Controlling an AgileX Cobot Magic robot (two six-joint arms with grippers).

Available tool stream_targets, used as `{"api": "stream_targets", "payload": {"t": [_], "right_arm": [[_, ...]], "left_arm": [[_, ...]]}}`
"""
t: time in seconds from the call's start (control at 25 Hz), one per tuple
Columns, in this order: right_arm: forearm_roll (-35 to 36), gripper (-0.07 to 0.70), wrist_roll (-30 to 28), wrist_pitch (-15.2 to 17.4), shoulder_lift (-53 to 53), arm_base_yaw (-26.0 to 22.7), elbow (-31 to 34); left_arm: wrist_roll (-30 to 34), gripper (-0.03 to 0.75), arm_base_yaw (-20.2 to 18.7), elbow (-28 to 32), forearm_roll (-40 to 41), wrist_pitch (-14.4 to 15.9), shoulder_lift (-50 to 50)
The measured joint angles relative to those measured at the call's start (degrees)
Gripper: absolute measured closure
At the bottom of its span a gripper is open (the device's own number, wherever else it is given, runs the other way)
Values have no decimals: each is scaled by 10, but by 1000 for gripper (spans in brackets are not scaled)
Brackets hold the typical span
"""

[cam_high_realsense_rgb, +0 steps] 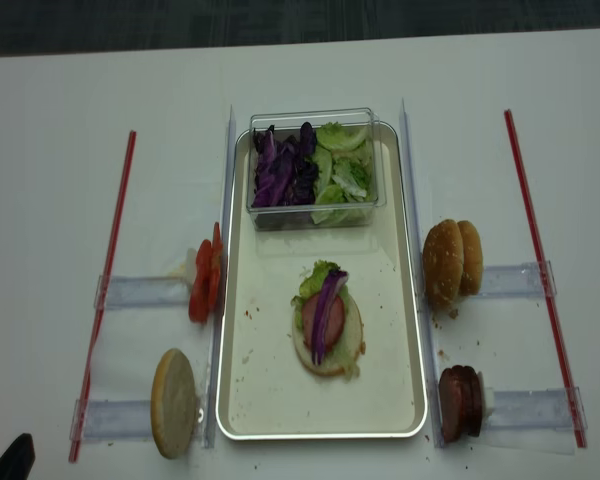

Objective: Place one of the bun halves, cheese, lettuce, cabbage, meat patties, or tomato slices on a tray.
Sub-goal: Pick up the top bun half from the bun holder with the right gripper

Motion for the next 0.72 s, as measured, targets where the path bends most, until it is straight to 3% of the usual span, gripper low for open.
{"api": "stream_targets", "payload": {"t": [0.72], "right_arm": [[6,608,0,0,0,0,0]], "left_arm": [[0,294,0,0,0,0,0]]}}
